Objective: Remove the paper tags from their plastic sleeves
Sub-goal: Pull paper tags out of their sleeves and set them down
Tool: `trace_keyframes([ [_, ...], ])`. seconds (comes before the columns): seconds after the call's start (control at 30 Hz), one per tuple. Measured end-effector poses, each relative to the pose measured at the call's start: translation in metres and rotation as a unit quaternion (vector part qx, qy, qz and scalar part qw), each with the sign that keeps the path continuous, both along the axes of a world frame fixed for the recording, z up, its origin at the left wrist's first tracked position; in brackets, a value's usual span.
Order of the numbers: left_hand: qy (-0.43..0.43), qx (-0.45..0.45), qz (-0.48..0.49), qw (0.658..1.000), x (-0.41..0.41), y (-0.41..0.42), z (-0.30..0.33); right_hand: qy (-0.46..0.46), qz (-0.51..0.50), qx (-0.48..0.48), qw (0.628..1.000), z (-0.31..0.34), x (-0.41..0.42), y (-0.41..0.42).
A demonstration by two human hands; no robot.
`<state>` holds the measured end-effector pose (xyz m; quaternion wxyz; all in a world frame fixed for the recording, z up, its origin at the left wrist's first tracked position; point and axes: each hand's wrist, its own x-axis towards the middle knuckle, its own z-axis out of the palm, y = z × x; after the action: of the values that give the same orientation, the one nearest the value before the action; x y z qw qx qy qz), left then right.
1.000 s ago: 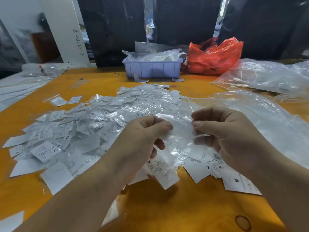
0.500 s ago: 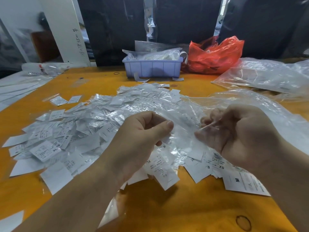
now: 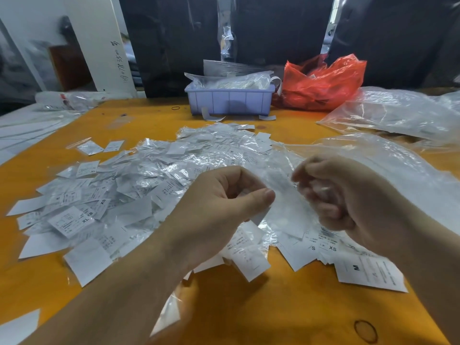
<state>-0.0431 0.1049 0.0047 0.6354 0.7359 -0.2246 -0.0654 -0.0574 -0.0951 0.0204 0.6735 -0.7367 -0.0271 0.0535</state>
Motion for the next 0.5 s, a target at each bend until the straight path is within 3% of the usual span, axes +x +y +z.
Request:
trace_keyframes([
  [0.07,-0.008,0.005,0.001,1.000,0.000,0.000,0.000,0.000,0.081,-0.063,0.995,-0.002,-0.003,0.004],
  [0.17,-0.022,0.019,0.009,1.000,0.001,0.001,0.000,-0.027,0.120,-0.096,0.988,-0.003,-0.005,0.009],
  [0.5,0.019,-0.037,0.073,0.996,0.002,0.001,0.001,0.025,0.095,0.048,0.994,-0.002,0.000,-0.004],
])
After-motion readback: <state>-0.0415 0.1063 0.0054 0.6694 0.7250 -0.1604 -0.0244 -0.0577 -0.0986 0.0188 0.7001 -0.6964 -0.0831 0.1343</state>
